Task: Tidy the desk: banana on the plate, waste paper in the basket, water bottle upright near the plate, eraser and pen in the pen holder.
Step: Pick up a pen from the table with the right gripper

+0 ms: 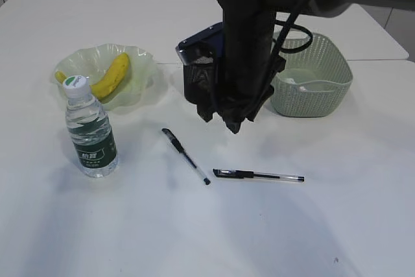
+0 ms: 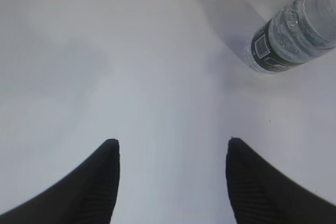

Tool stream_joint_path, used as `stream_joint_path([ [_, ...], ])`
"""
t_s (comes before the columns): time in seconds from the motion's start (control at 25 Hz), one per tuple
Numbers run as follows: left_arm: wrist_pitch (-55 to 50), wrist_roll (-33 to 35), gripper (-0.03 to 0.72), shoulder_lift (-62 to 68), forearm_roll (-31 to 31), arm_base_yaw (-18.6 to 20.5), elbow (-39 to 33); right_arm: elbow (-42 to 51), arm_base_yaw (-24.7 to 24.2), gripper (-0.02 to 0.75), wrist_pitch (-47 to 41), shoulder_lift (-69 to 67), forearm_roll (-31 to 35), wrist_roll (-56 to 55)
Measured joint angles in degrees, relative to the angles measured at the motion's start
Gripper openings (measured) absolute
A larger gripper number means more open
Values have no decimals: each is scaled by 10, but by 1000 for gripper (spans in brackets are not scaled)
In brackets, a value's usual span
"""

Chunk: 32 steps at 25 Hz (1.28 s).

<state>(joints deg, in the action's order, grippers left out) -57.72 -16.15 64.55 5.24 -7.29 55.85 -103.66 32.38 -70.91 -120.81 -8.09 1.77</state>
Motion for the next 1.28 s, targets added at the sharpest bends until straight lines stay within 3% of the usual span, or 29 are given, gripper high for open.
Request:
stream_joint_path([
  [0.4,0,0,447,0,0,0,0,126,0,282,12,40,32,158],
  [0.56,0,0,447,0,1,0,0,174,-1,282,54,52,32,214],
  [0.72,0,0,447,0,1,0,0,177,-1,282,95,52,32,229],
  [1.04,0,0,447,0,1,0,0,178,-1,282,92,52,-13,242],
  [1.28,0,0,447,0,1,0,0,178,-1,282,133,52,38,375],
])
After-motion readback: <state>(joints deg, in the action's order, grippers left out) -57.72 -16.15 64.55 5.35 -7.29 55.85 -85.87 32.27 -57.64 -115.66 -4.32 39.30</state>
